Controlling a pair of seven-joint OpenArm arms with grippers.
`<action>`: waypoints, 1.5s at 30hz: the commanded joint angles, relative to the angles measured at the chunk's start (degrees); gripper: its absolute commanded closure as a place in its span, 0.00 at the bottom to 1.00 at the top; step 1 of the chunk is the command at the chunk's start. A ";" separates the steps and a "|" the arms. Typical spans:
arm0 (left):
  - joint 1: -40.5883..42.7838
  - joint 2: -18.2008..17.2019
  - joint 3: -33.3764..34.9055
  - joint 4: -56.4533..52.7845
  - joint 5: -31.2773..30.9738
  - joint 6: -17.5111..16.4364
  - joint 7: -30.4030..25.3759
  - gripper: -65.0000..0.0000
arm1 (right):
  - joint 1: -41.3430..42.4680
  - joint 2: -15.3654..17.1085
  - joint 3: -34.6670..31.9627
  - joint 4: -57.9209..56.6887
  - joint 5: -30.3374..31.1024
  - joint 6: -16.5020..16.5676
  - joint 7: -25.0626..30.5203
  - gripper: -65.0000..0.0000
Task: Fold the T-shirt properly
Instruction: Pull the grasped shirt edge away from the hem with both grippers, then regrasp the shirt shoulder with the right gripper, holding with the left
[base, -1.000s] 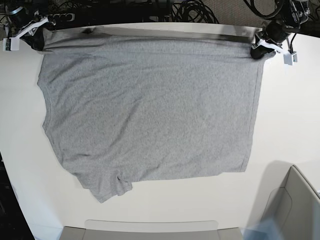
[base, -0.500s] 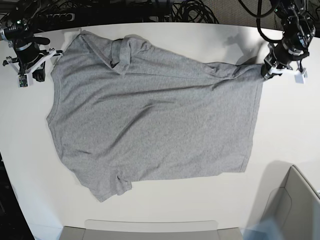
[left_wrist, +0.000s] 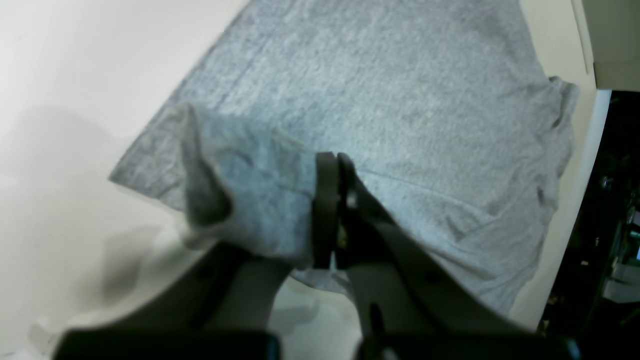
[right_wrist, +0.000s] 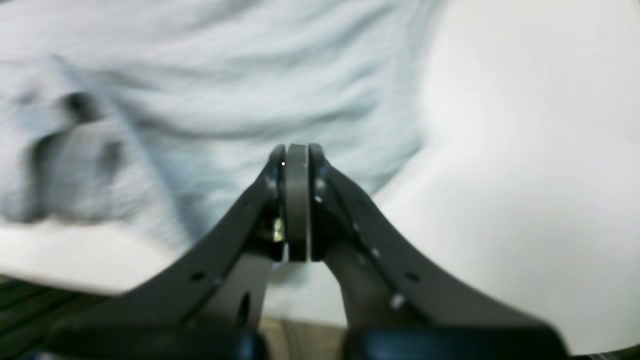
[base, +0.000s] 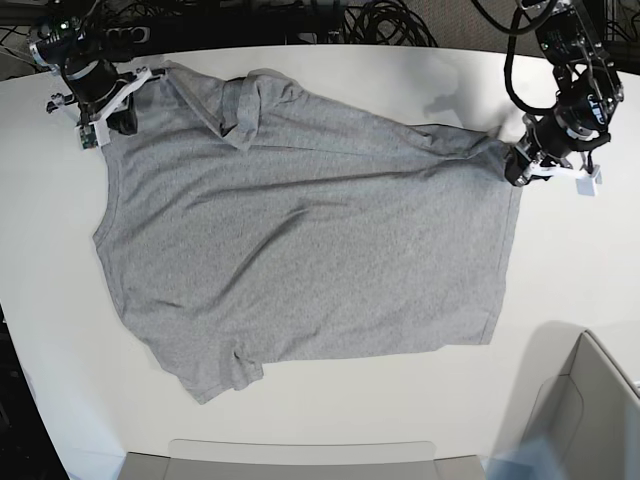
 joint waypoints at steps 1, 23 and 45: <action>-0.27 -0.78 -0.21 0.86 -1.05 0.25 -0.21 1.00 | -1.21 0.46 0.21 1.12 2.70 -0.04 1.22 0.99; 0.96 -0.61 -0.21 0.77 -1.05 -0.18 -0.30 1.00 | -0.07 1.25 -20.19 1.03 -9.78 -0.39 7.72 0.76; 0.96 -0.61 -0.21 -0.46 -1.14 -0.27 -0.21 1.00 | 4.06 0.37 -26.78 -5.38 -24.11 -0.57 7.63 0.76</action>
